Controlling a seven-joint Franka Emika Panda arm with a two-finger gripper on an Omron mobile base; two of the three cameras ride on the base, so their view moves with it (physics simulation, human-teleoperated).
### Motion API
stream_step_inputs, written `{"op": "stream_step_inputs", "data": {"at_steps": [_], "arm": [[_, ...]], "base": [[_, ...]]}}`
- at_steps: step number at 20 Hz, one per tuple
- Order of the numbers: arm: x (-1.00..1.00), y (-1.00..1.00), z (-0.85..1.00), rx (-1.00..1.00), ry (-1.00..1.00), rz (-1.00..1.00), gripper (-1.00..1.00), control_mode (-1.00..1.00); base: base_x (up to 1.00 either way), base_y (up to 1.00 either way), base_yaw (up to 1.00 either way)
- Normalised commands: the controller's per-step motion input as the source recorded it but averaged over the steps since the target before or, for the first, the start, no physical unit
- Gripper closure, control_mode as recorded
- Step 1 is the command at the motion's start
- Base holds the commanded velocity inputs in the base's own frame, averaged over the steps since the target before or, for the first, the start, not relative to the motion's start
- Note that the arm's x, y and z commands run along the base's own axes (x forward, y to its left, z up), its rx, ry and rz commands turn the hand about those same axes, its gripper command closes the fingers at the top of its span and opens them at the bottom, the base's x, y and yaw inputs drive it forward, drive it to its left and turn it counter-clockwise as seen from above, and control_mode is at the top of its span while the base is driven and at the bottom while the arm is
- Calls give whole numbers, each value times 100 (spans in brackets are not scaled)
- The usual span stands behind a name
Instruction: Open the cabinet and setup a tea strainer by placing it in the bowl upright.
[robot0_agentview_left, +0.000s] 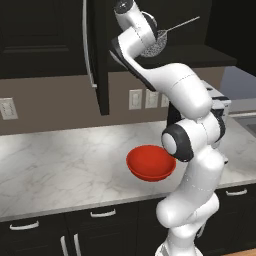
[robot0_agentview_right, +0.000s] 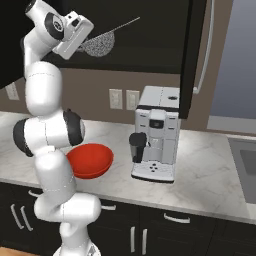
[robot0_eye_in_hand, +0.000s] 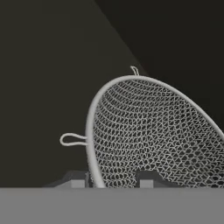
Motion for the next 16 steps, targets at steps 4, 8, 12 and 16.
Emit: {"op": "stream_step_inputs", "data": {"at_steps": [4,8,12,16], "arm": [[0,-38,-13,18,-14,-14,100,-100],[0,-31,-8,26,-11,-22,100,-100],[-1,-24,0,27,-12,-25,100,-100],[-27,-17,0,23,-13,-27,100,-100]], "base": [[0,0,0],[0,0,0],[0,0,0],[0,0,0]]}}
